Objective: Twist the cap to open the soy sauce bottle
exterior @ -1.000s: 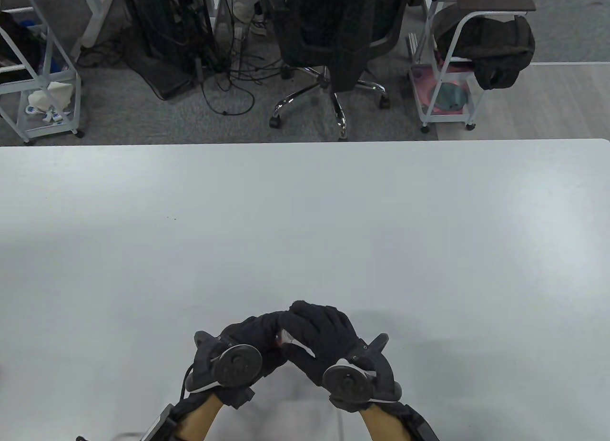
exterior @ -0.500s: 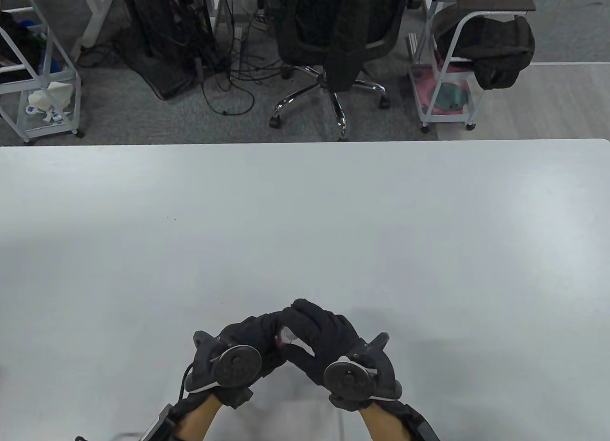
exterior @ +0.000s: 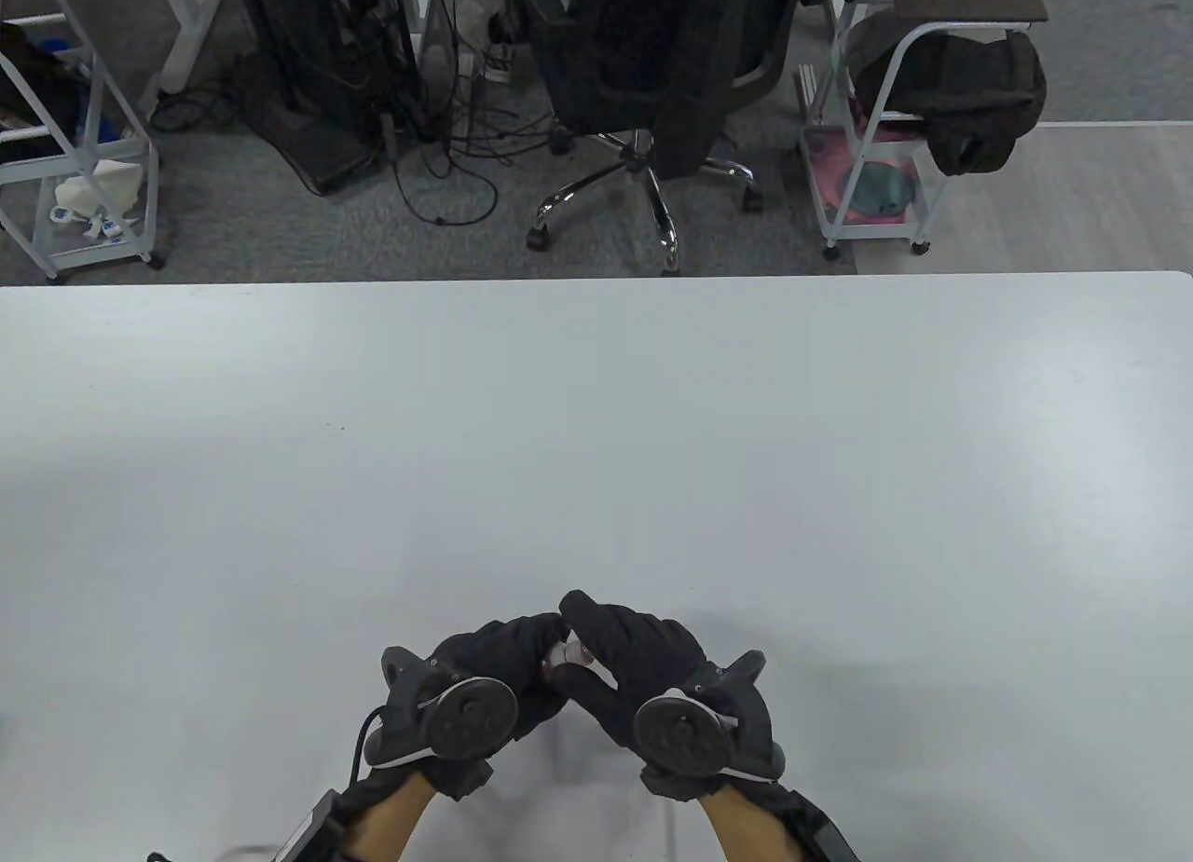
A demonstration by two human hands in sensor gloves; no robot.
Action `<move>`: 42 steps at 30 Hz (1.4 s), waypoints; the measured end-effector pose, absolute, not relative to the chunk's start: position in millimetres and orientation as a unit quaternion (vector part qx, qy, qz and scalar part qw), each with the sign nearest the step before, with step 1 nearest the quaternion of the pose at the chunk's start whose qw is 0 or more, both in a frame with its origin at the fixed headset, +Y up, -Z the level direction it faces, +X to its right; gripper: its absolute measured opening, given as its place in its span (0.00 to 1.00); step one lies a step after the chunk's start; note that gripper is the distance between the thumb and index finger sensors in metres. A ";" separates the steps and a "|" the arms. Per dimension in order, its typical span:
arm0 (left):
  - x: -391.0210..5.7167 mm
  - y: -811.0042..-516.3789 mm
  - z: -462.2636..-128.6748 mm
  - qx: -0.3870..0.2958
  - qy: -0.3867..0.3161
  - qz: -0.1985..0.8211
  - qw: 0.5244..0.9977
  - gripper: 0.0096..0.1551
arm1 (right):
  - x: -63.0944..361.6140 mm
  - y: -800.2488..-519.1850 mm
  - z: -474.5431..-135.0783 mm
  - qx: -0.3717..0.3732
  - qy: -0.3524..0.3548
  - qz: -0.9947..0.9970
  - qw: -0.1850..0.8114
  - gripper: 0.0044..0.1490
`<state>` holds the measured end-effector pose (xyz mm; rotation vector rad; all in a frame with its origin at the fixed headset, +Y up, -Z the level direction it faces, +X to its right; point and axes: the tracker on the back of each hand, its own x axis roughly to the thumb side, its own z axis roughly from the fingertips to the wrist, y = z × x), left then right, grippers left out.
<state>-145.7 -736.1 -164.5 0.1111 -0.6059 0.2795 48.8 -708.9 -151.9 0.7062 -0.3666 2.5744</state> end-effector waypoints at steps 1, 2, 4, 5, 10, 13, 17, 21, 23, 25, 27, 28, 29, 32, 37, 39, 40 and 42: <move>-144.9 -736.4 -164.2 0.055 -0.299 0.131 0.943 0.39 | 48.0 -708.7 -152.0 0.256 -0.130 0.933 0.218 0.34; -143.9 -736.9 -164.0 0.055 -0.300 0.126 0.944 0.39 | 47.2 -707.9 -151.6 0.263 -0.121 0.934 0.209 0.33; -145.2 -736.2 -164.9 0.050 -0.299 0.130 0.944 0.39 | 46.5 -705.8 -150.1 0.285 -0.121 0.930 0.199 0.32; -146.6 -735.5 -165.8 0.049 -0.296 0.137 0.944 0.39 | 46.4 -705.0 -149.4 0.294 -0.125 0.927 0.198 0.32; -157.2 -735.3 -173.7 0.011 -0.284 0.185 0.941 0.40 | 44.2 -701.1 -144.0 0.317 -0.147 0.915 0.204 0.31; -165.2 -736.3 -178.4 -0.001 -0.276 0.190 0.942 0.39 | 46.2 -699.1 -142.1 0.307 -0.173 0.915 0.195 0.30; -177.3 -736.5 -185.7 -0.009 -0.250 0.236 0.939 0.40 | 51.2 -700.4 -145.7 0.289 -0.169 0.924 0.187 0.31; -186.3 -741.2 -190.7 -0.017 -0.228 0.258 0.939 0.43 | 54.3 -704.1 -151.5 0.274 -0.150 0.937 0.153 0.31; -189.8 -743.5 -193.2 -0.017 -0.218 0.262 0.940 0.45 | 55.4 -706.4 -154.4 0.269 -0.144 0.942 0.139 0.31; -193.1 -746.9 -196.0 -0.022 -0.205 0.270 0.940 0.46 | 56.4 -708.0 -157.4 0.264 -0.129 0.947 0.126 0.32; -194.8 -750.2 -198.1 -0.031 -0.200 0.280 0.938 0.46 | 57.6 -709.5 -159.6 0.259 -0.120 0.952 0.113 0.32; -195.4 -751.9 -199.0 -0.035 -0.197 0.282 0.938 0.46 | 58.4 -710.3 -160.8 0.255 -0.119 0.954 0.106 0.32; -195.5 -753.8 -199.7 -0.040 -0.193 0.282 0.939 0.46 | 59.1 -711.0 -162.2 0.252 -0.115 0.956 0.096 0.32; -194.4 -756.6 -201.3 -0.053 -0.190 0.285 0.938 0.47 | 61.5 -712.9 -165.9 0.242 -0.106 0.961 0.078 0.33; -193.8 -756.3 -201.4 -0.062 -0.192 0.283 0.938 0.51 | 68.3 -712.5 -171.4 0.209 -0.111 0.970 0.059 0.35; -194.7 -755.0 -201.5 -0.063 -0.200 0.276 0.938 0.57 | 71.4 -714.4 -174.7 0.197 -0.106 0.973 0.049 0.35; -195.5 -754.1 -201.4 -0.062 -0.201 0.271 0.939 0.59 | 72.6 -715.6 -176.5 0.193 -0.101 0.975 0.045 0.35; -197.2 -752.0 -201.4 -0.064 -0.209 0.263 0.940 0.62 | 76.3 -719.7 -181.4 0.180 -0.081 0.979 0.039 0.35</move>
